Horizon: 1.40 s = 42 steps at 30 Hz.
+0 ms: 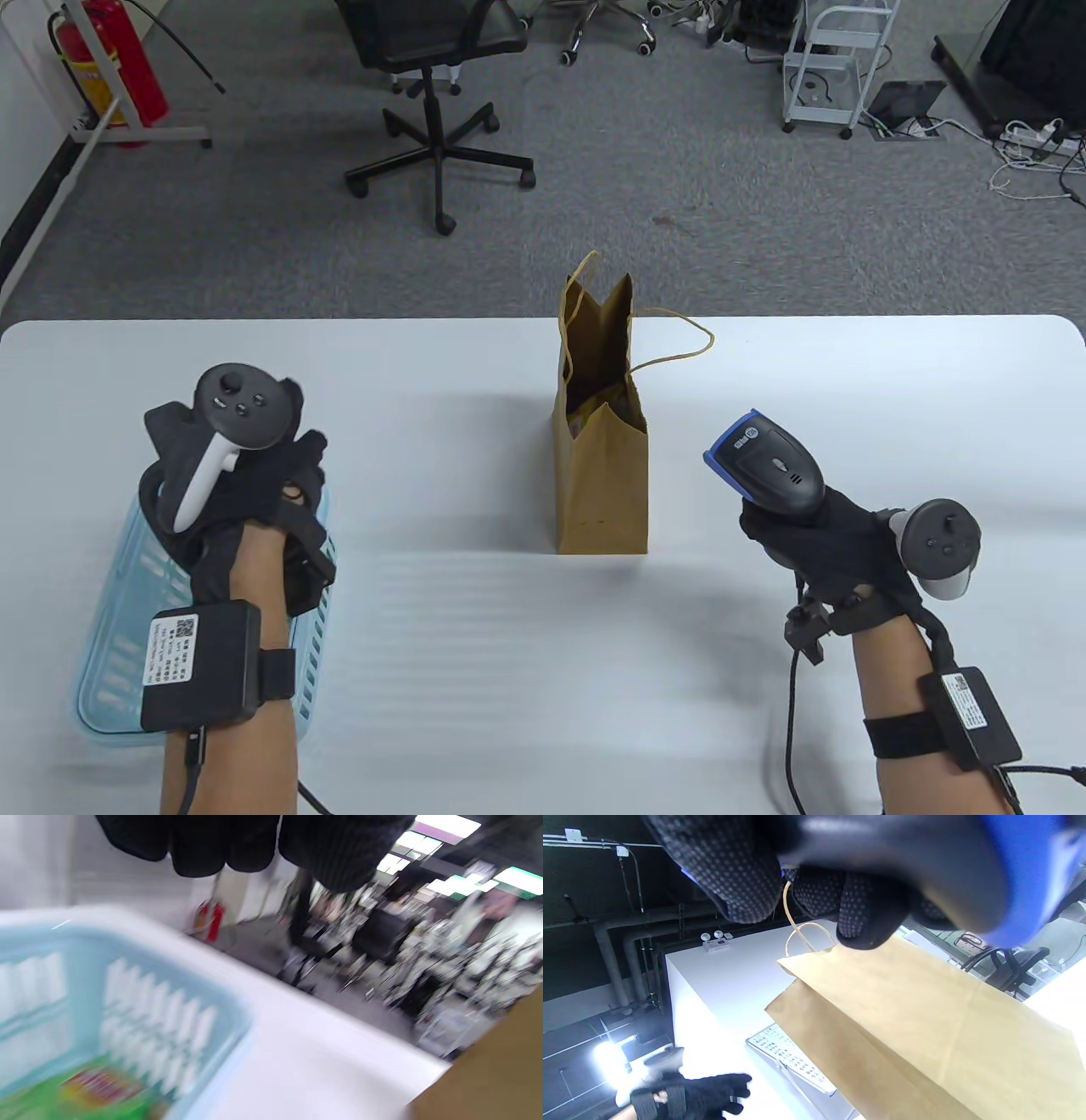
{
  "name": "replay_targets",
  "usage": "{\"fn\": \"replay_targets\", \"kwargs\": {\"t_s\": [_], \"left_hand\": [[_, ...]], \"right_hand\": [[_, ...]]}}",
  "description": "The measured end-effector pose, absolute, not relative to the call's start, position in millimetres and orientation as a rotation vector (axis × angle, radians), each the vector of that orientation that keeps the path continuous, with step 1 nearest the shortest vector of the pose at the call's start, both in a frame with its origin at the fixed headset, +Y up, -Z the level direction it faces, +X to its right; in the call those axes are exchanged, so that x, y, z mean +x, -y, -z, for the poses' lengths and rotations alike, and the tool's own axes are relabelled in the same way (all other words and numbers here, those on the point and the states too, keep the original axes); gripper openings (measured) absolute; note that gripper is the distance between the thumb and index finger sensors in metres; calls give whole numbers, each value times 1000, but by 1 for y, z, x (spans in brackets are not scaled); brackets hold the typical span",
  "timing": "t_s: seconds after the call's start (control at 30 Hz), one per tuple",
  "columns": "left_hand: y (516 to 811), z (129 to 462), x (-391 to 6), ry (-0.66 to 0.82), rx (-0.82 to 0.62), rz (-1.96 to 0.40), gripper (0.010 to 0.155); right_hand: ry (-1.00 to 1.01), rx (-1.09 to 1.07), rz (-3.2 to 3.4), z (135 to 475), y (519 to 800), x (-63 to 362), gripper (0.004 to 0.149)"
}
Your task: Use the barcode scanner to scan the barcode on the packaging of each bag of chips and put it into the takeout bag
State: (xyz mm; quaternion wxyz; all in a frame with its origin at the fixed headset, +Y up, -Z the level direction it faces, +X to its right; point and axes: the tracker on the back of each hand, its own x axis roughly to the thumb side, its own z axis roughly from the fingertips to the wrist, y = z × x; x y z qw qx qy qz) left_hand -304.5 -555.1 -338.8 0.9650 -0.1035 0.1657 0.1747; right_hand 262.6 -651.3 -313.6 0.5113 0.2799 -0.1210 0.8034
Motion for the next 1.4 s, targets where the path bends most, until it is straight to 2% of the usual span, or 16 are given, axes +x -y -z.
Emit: {"fn": "replay_targets", "kwargs": {"t_s": [0.17, 0.37, 0.57, 0.87, 0.97, 1.13, 1.27, 1.4], "left_hand": [[612, 342, -347, -411, -436, -402, 68], [658, 353, -358, -415, -625, -389, 70], [688, 363, -360, -488, -757, -330, 74], [732, 368, -359, -521, -932, -235, 92], [739, 367, -359, -537, -953, -195, 95], [728, 370, -358, -566, -846, -132, 85], [713, 367, -359, -549, -786, -192, 80], [681, 359, -358, -495, -692, -253, 78]], "right_hand": [[266, 661, -1970, 317, 658, 261, 61], [247, 623, -1997, 322, 665, 265, 61], [241, 600, -2025, 324, 669, 270, 61], [238, 581, -2013, 324, 669, 272, 61], [239, 581, -2012, 325, 670, 273, 61], [245, 582, -1998, 325, 669, 273, 61], [255, 588, -1990, 323, 667, 274, 61], [265, 598, -1981, 321, 665, 274, 61]]}}
